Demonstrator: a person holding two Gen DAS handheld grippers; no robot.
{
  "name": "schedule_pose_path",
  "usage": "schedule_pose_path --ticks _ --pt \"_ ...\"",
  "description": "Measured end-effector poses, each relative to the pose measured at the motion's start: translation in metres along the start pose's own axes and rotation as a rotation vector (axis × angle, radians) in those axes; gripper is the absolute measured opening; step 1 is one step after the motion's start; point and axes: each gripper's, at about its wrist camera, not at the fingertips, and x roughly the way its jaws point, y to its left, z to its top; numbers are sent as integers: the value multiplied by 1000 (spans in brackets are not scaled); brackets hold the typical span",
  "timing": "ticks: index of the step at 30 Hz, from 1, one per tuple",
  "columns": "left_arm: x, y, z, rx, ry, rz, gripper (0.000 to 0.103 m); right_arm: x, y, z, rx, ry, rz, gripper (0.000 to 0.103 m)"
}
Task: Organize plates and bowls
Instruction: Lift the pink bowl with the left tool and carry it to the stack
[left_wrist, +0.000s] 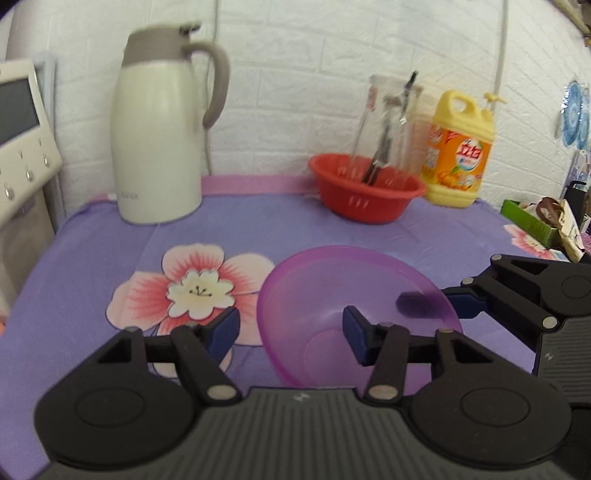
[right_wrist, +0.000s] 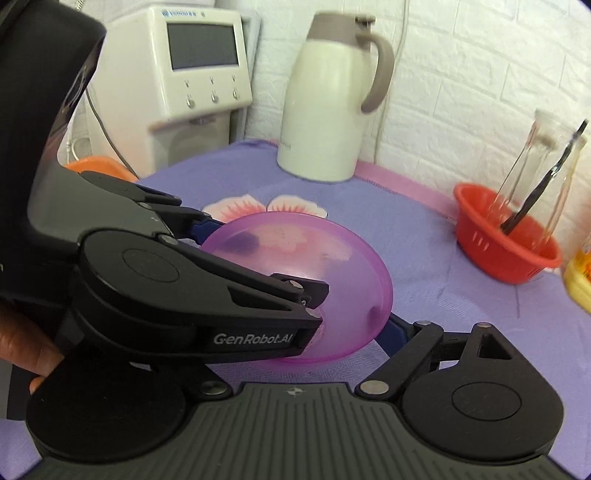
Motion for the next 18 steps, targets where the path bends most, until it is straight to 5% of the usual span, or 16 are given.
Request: schedule_pose_path --ticks 9,18 --pt "-102 -83 -10 -18 -23 -135 53 -133 7 -25 -37 -36 -1 103" --pt "-171 -204 -83 34 40 -305 53 -265 19 -113 13 23 -59 103"
